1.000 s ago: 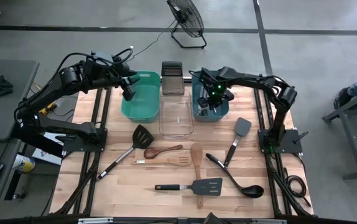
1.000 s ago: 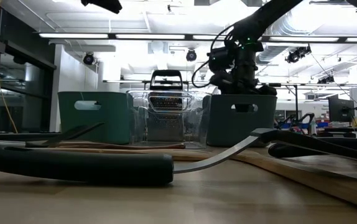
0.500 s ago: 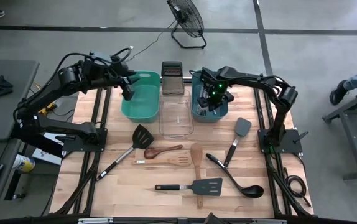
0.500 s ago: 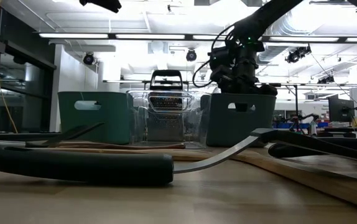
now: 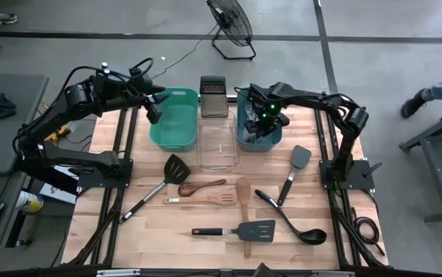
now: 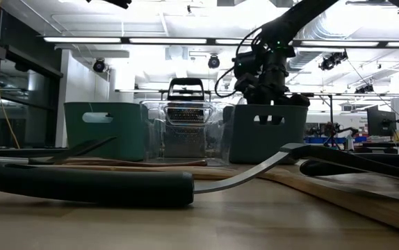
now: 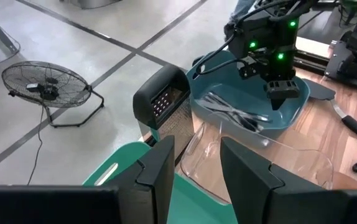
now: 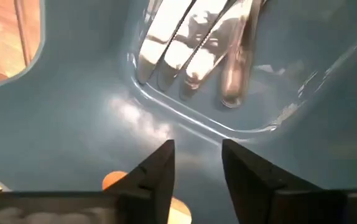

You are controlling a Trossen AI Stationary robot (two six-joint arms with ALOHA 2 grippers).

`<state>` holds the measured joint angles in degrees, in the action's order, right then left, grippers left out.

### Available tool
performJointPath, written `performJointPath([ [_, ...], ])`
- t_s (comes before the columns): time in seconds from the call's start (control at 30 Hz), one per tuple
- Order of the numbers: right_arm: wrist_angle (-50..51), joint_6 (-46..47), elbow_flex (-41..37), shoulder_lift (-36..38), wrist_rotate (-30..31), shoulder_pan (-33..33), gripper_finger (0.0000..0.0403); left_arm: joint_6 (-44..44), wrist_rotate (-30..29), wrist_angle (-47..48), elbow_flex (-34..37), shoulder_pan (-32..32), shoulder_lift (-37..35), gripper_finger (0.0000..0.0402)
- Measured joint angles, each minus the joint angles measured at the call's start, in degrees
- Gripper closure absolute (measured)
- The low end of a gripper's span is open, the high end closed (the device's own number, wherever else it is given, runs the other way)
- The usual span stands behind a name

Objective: Pick & Place Kitchen Items
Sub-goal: Put the black spatula into the transparent bin

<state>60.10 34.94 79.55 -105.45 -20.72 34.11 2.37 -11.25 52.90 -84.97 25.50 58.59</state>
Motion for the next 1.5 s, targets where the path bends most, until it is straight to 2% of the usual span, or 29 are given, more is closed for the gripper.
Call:
performJointPath([
  [0.2, -0.60, 0.60, -0.07, 3.69, 2.07, 0.10, 0.0259, 0.75, 0.02, 0.15, 0.00, 0.00, -0.20, 0.0274],
  [0.57, 2.18, 3.69, -0.07, 15.49, 6.65, -0.24, 0.0259, 2.41, 0.04, 2.36, 0.00, 0.00, -0.52, 0.0274],
  [0.73, 5.19, 5.80, -0.04, 19.60, 12.48, -1.94, 0.0259, 2.42, 0.04, 2.61, 0.00, 0.01, -1.21, 0.0274],
  [0.87, 8.79, 8.83, 0.00, 21.27, 15.95, -4.63, 0.0259, 2.43, 0.05, 3.08, 0.00, 0.00, -2.14, 0.0274],
  [1.17, 16.57, 10.49, 0.00, 21.71, 21.27, -15.18, 0.0259, 2.79, 0.09, 5.12, 0.00, 0.00, -3.19, 0.0274],
  [1.3, 19.67, 11.46, 0.00, 21.71, 22.36, -19.49, 0.0259, 6.02, 0.09, 7.10, 0.00, 0.00, -3.34, 0.0274],
  [1.5, 21.75, 13.28, -0.67, 22.18, 27.29, -25.85, 0.0259, 12.24, 0.95, 7.67, 2.12, -0.25, -4.81, 0.0274],
])
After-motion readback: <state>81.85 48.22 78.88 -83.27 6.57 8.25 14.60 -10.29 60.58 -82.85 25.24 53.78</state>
